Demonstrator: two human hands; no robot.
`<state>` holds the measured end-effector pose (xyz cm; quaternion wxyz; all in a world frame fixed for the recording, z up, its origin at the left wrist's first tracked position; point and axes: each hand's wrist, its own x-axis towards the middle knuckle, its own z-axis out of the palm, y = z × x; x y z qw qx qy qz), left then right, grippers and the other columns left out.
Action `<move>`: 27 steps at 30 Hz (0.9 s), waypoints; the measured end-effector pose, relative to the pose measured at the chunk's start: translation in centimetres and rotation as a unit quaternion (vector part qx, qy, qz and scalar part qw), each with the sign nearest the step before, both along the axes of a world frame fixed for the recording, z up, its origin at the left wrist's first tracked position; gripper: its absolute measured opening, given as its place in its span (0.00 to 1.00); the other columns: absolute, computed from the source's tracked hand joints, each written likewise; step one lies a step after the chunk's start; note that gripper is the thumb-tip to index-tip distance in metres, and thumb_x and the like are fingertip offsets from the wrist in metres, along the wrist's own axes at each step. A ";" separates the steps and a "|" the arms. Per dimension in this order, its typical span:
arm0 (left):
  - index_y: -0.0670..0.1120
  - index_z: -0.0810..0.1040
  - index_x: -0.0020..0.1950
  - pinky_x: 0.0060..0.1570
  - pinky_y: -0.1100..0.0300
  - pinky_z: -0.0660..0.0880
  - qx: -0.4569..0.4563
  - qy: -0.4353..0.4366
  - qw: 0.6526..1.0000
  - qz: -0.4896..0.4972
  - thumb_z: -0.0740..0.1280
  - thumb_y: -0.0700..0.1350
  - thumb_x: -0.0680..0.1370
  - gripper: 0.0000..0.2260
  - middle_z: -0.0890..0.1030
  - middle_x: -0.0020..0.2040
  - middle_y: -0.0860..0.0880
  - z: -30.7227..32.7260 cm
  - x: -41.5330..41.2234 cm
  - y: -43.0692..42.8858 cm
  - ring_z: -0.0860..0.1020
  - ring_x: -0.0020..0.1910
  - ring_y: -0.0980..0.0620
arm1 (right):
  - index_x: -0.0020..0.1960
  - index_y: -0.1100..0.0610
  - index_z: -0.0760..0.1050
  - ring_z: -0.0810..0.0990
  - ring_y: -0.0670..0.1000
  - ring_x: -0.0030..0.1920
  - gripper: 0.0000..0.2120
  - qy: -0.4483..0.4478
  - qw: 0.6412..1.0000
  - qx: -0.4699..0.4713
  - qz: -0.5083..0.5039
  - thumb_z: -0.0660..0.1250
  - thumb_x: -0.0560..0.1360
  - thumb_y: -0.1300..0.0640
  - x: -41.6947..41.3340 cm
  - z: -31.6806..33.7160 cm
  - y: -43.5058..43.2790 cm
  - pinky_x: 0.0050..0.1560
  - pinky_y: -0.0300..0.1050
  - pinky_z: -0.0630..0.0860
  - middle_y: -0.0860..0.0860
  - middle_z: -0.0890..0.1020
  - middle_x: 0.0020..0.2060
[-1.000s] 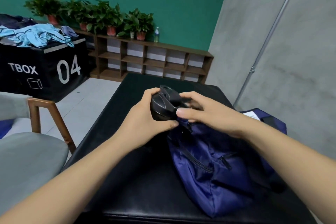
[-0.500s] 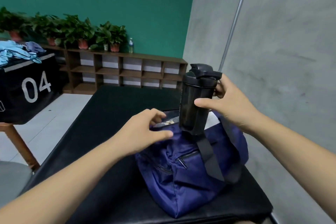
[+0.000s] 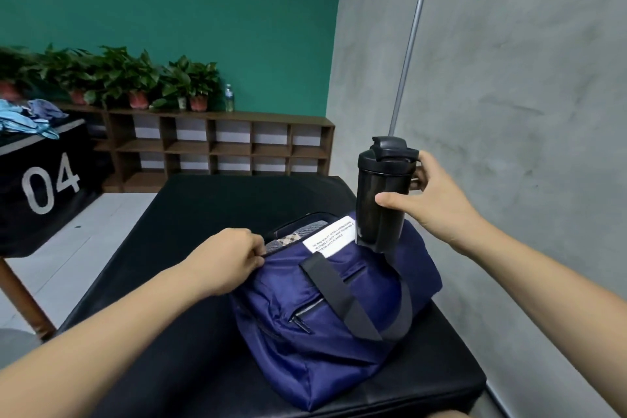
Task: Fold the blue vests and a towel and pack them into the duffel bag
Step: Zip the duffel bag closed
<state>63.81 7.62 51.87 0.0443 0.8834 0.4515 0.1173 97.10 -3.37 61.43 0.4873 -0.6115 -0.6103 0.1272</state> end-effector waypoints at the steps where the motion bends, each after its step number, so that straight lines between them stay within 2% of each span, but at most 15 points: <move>1: 0.56 0.79 0.50 0.55 0.53 0.77 0.008 -0.006 1.000 0.002 0.69 0.51 0.83 0.03 0.76 0.48 0.57 0.5 -0.8 0.1 0.78 0.51 0.51 | 0.71 0.43 0.72 0.82 0.41 0.56 0.35 -0.002 1.000 0.003 -0.005 0.84 0.69 0.53 0.0 0.1 0.1 0.55 0.36 0.77 0.43 0.83 0.59; 4: 0.60 0.75 0.48 0.57 0.50 0.77 0.027 -0.006 0.999 0.017 0.69 0.51 0.84 0.06 0.74 0.47 0.58 2.0 -3.1 0.4 0.78 0.51 0.51 | 0.71 0.43 0.71 0.82 0.42 0.58 0.36 -0.007 1.000 0.009 -0.015 0.85 0.68 0.51 0.0 0.2 0.5 0.59 0.41 0.77 0.43 0.83 0.60; 7: 0.61 0.75 0.48 0.57 0.48 0.77 0.045 -0.011 0.998 0.046 0.69 0.50 0.83 0.07 0.74 0.47 0.58 2.9 -5.6 1.2 0.79 0.51 0.49 | 0.72 0.42 0.70 0.81 0.41 0.58 0.38 -0.011 1.000 0.016 -0.017 0.85 0.68 0.50 -0.2 0.1 1.0 0.58 0.40 0.76 0.42 0.82 0.61; 9: 0.59 0.78 0.49 0.57 0.48 0.77 0.066 -0.016 0.995 0.068 0.70 0.48 0.83 0.05 0.74 0.47 0.57 3.2 -7.3 1.8 0.79 0.53 0.47 | 0.73 0.42 0.70 0.81 0.41 0.58 0.39 -0.009 1.000 0.015 -0.018 0.85 0.68 0.50 -0.4 -0.3 1.3 0.56 0.37 0.75 0.41 0.82 0.61; 11: 0.53 0.83 0.53 0.56 0.47 0.77 0.094 -0.020 0.991 0.091 0.71 0.46 0.82 0.02 0.74 0.46 0.54 3.6 -8.9 2.3 0.79 0.54 0.44 | 0.74 0.40 0.69 0.81 0.43 0.60 0.41 -0.009 1.000 0.011 -0.014 0.85 0.67 0.48 -0.4 -0.9 1.7 0.59 0.41 0.76 0.41 0.81 0.62; 13: 0.50 0.85 0.53 0.56 0.46 0.77 0.111 -0.032 0.985 0.125 0.73 0.45 0.81 0.03 0.73 0.47 0.51 4.1 -10.4 2.7 0.79 0.54 0.41 | 0.75 0.39 0.68 0.80 0.43 0.61 0.42 -0.008 1.000 0.006 -0.009 0.85 0.66 0.47 -0.5 -1.6 1.8 0.64 0.46 0.77 0.41 0.81 0.63; 16: 0.50 0.86 0.52 0.58 0.47 0.76 0.089 -0.046 0.979 0.180 0.73 0.43 0.80 0.03 0.75 0.49 0.47 4.4 -12.1 2.9 0.79 0.55 0.37 | 0.75 0.39 0.67 0.80 0.43 0.61 0.44 -0.018 1.000 -0.002 -0.008 0.83 0.64 0.42 -0.6 -2.4 1.6 0.65 0.50 0.78 0.41 0.81 0.63; 18: 0.53 0.84 0.50 0.60 0.47 0.76 0.061 -0.046 0.977 0.199 0.72 0.42 0.79 0.05 0.76 0.51 0.46 4.4 -12.1 2.8 0.80 0.55 0.36 | 0.75 0.39 0.67 0.81 0.44 0.61 0.46 -0.027 1.000 -0.001 -0.014 0.81 0.60 0.37 -0.5 -2.9 1.4 0.66 0.52 0.78 0.41 0.81 0.63; 22: 0.60 0.80 0.45 0.59 0.52 0.76 0.037 -0.092 0.983 0.155 0.71 0.40 0.75 0.12 0.76 0.49 0.50 4.4 -8.3 2.0 0.79 0.50 0.46 | 0.74 0.37 0.66 0.80 0.42 0.60 0.43 -0.026 0.999 0.014 -0.036 0.84 0.65 0.44 0.7 -3.9 0.6 0.65 0.52 0.79 0.39 0.81 0.62; 25: 0.57 0.79 0.47 0.51 0.56 0.72 0.051 -0.127 0.987 0.090 0.71 0.39 0.75 0.11 0.77 0.46 0.53 4.8 -3.5 1.1 0.77 0.45 0.57 | 0.74 0.37 0.66 0.80 0.44 0.60 0.43 -0.018 0.998 0.027 -0.062 0.84 0.66 0.48 2.0 -4.5 0.0 0.64 0.50 0.79 0.39 0.80 0.62; 27: 0.55 0.80 0.48 0.47 0.58 0.70 0.061 -0.140 0.987 0.054 0.70 0.41 0.75 0.09 0.78 0.44 0.54 5.0 0.1 0.6 0.76 0.44 0.58 | 0.75 0.38 0.66 0.79 0.47 0.62 0.43 0.001 0.996 0.029 -0.083 0.84 0.67 0.50 3.1 -5.1 -0.1 0.64 0.48 0.77 0.41 0.80 0.63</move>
